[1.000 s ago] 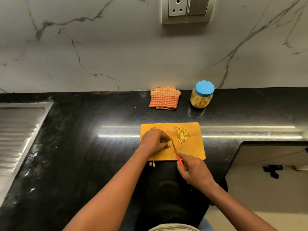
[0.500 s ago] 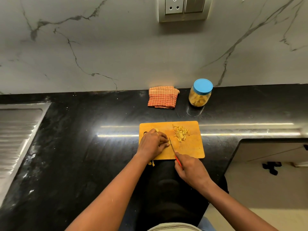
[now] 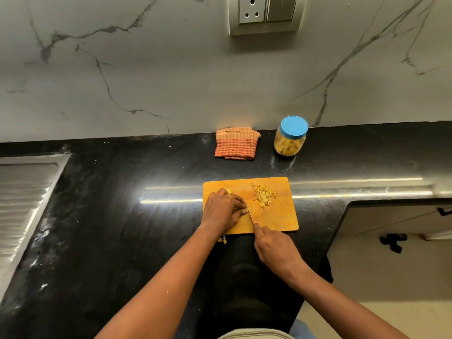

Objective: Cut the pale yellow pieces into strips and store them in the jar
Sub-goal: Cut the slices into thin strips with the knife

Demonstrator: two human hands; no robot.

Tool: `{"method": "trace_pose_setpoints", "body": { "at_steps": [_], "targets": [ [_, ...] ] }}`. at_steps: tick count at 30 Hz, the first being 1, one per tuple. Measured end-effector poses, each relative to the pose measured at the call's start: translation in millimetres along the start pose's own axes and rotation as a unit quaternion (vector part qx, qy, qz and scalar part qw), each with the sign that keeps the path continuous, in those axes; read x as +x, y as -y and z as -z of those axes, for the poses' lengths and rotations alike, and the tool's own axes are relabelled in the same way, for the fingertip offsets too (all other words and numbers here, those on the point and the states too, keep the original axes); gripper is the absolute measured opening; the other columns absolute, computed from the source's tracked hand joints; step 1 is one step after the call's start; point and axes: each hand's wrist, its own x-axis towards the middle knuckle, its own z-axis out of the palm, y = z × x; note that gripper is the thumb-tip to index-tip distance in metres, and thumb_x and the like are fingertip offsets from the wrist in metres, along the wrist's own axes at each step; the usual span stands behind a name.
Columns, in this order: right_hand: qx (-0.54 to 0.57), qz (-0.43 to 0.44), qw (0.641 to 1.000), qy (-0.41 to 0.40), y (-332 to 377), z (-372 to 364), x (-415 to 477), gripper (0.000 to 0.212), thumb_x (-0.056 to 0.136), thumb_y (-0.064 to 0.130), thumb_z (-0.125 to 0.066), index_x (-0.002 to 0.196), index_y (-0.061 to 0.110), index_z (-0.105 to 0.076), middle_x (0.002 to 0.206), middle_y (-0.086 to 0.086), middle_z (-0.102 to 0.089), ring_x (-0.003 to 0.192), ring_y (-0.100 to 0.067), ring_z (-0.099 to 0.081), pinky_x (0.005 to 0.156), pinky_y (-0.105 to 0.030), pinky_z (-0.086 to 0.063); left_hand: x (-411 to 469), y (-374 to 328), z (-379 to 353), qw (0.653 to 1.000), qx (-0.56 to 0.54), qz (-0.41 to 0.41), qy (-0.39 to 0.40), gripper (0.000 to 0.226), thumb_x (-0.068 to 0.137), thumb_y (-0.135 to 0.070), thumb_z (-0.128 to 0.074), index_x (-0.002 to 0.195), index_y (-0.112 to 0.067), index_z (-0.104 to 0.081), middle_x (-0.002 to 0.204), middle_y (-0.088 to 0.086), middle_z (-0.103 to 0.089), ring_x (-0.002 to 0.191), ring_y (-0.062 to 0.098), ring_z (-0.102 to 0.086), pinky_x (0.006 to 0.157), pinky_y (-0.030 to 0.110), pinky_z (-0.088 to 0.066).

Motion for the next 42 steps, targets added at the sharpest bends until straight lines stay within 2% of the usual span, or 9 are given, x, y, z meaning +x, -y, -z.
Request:
{"method": "trace_pose_setpoints", "body": {
  "at_steps": [6,16,25,36,42],
  "targets": [
    [0.053,-0.044,0.997,-0.018,-9,4,-2,0.05,0.103,0.03,-0.034,0.149,0.012,-0.032,0.114,-0.004,-0.063,0.09,-0.022,-0.063,0.073,-0.033,-0.053,-2,-1,-3,1.0,-0.004,0.021,-0.008,0.027,0.089,-0.049,-0.062,0.105,-0.033,-0.075,0.112,-0.024,-0.067,0.101,0.01,-0.046,0.085,0.032,-0.038],
    [0.091,-0.046,0.995,-0.024,8,4,1,0.049,0.102,0.034,-0.036,0.147,0.014,-0.038,0.119,-0.003,-0.064,0.097,-0.021,-0.063,0.079,-0.034,-0.053,-3,2,-7,1.0,-0.014,0.018,-0.012,0.026,0.089,-0.048,-0.062,0.107,-0.033,-0.074,0.111,-0.023,-0.068,0.103,0.01,-0.047,0.088,0.033,-0.04],
    [0.03,-0.045,0.999,-0.008,14,8,4,0.051,0.104,0.031,-0.032,0.151,0.013,-0.027,0.115,-0.004,-0.061,0.093,-0.021,-0.062,0.076,-0.034,-0.052,-2,3,-4,1.0,-0.015,0.005,-0.015,0.026,0.089,-0.049,-0.06,0.107,-0.035,-0.073,0.111,-0.022,-0.068,0.101,0.012,-0.046,0.086,0.034,-0.04],
    [0.017,-0.04,0.999,0.006,11,13,10,0.05,0.103,0.029,-0.034,0.151,0.013,-0.028,0.114,-0.005,-0.062,0.091,-0.021,-0.061,0.076,-0.033,-0.052,-4,3,-4,1.0,-0.012,0.005,-0.006,0.026,0.091,-0.049,-0.056,0.109,-0.037,-0.071,0.112,-0.02,-0.068,0.103,0.013,-0.045,0.087,0.035,-0.04],
    [-0.036,-0.021,0.999,0.025,11,17,26,0.051,0.103,0.023,-0.038,0.15,0.007,-0.026,0.117,-0.011,-0.06,0.093,-0.025,-0.061,0.076,-0.035,-0.051,-5,1,-2,1.0,-0.011,0.004,-0.01,0.026,0.09,-0.048,-0.057,0.109,-0.037,-0.072,0.112,-0.021,-0.068,0.103,0.014,-0.046,0.087,0.036,-0.04]
  ]
}}
